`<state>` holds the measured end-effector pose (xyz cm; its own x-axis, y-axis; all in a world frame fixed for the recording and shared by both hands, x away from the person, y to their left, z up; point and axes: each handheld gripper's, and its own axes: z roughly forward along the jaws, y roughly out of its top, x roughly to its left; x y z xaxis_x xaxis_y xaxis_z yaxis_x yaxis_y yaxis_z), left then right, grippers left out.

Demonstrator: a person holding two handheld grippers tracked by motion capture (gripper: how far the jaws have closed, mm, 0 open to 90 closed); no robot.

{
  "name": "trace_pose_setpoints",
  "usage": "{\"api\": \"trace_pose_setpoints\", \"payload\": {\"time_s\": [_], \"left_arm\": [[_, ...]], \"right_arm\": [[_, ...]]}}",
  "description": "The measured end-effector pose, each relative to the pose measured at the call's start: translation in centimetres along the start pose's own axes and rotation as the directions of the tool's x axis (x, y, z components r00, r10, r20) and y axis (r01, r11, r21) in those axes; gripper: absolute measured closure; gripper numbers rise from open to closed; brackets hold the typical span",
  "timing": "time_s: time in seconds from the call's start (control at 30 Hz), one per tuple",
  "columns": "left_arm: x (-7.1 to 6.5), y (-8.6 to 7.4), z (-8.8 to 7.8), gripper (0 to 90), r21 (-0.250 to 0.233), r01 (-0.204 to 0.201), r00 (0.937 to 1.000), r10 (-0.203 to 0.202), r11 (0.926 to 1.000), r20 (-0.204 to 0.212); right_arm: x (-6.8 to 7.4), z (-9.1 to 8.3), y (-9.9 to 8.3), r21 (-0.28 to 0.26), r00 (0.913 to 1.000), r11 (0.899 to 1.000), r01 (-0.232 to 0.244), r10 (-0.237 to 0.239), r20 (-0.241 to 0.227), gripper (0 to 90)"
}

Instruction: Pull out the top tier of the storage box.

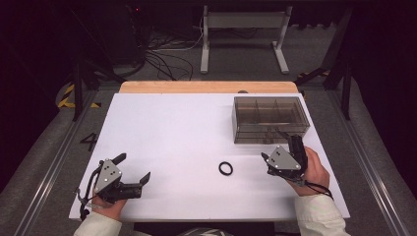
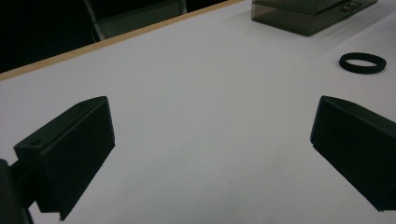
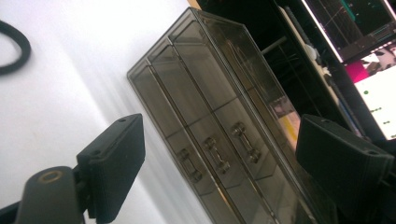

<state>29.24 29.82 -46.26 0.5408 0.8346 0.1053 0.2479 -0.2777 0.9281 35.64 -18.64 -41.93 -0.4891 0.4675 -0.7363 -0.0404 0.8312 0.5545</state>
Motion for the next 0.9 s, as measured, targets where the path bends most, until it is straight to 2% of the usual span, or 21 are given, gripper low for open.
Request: {"api": "trace_pose_setpoints", "payload": {"time_s": [0.1, 0.23, 0.43, 0.47, 0.53, 0.63, 0.67, 0.73, 0.77, 0.8, 0.87, 0.9], "left_arm": [[0.00, -0.01, 0.00, 0.5, 0.000, 0.002, 1.0000, -0.002, 1.0000, -0.003], [0.03, 0.00, 0.02, 0.5, 0.002, -0.002, 1.0000, 0.002, 1.0000, -0.001], [0.05, -0.01, 0.03, 0.5, -0.002, 0.005, 1.0000, -0.005, 1.0000, -0.002], [0.03, 0.00, 0.04, 0.5, 0.000, 0.000, 1.0000, 0.000, 1.0000, -0.001], [0.02, 0.01, 0.03, 0.5, 0.001, -0.003, 1.0000, 0.003, 1.0000, -0.001], [0.07, 0.02, -0.02, 0.5, -0.002, -0.002, 1.0000, 0.002, 1.0000, -0.005], [0.07, 0.02, -0.02, 0.5, -0.002, -0.002, 1.0000, 0.002, 1.0000, -0.005], [0.04, 0.01, -0.03, 0.5, -0.002, 0.001, 1.0000, -0.001, 1.0000, -0.002], [0.03, 0.02, -0.02, 0.5, -0.003, -0.002, 1.0000, 0.002, 1.0000, -0.002], [0.03, 0.02, -0.02, 0.5, -0.003, -0.002, 1.0000, 0.002, 1.0000, -0.002], [-0.01, 0.02, -0.02, 0.5, -0.002, 0.000, 1.0000, 0.000, 1.0000, 0.001], [-0.01, 0.02, -0.02, 0.5, -0.002, 0.000, 1.0000, 0.000, 1.0000, 0.001]], "right_arm": [[0.22, 0.05, 0.01, 0.009, 0.9991, 1.000, 0.024, -0.025, 0.035, 17.4], [0.37, 0.08, 0.02, 0.015, 0.9977, 0.999, 0.043, -0.044, 0.051, 19.8], [0.49, 0.11, -0.06, 0.033, 0.9966, 0.997, 0.065, -0.066, 0.049, 22.3], [0.60, 0.21, -0.04, 0.030, 0.9963, 0.998, 0.056, -0.058, 0.063, 22.7], [0.66, 0.29, 0.09, 0.036, 0.9954, 0.997, 0.072, -0.074, 0.060, 24.6], [0.82, 0.39, 0.34, 0.059, 0.9903, 0.991, 0.117, -0.121, 0.070, 27.1], [0.82, 0.39, 0.34, 0.059, 0.9903, 0.991, 0.117, -0.121, 0.070, 27.1], [0.94, 0.52, 0.44, 0.071, 0.9850, 0.987, 0.146, -0.152, 0.082, 29.0], [0.90, 0.65, 0.51, 0.088, 0.9788, 0.980, 0.179, -0.186, 0.085, 29.9], [0.90, 0.65, 0.51, 0.088, 0.9788, 0.980, 0.179, -0.186, 0.085, 29.9], [0.88, 0.81, 0.56, 0.100, 0.9695, 0.971, 0.215, -0.225, 0.097, 31.1], [0.88, 0.81, 0.56, 0.100, 0.9695, 0.971, 0.215, -0.225, 0.097, 31.1]]}}
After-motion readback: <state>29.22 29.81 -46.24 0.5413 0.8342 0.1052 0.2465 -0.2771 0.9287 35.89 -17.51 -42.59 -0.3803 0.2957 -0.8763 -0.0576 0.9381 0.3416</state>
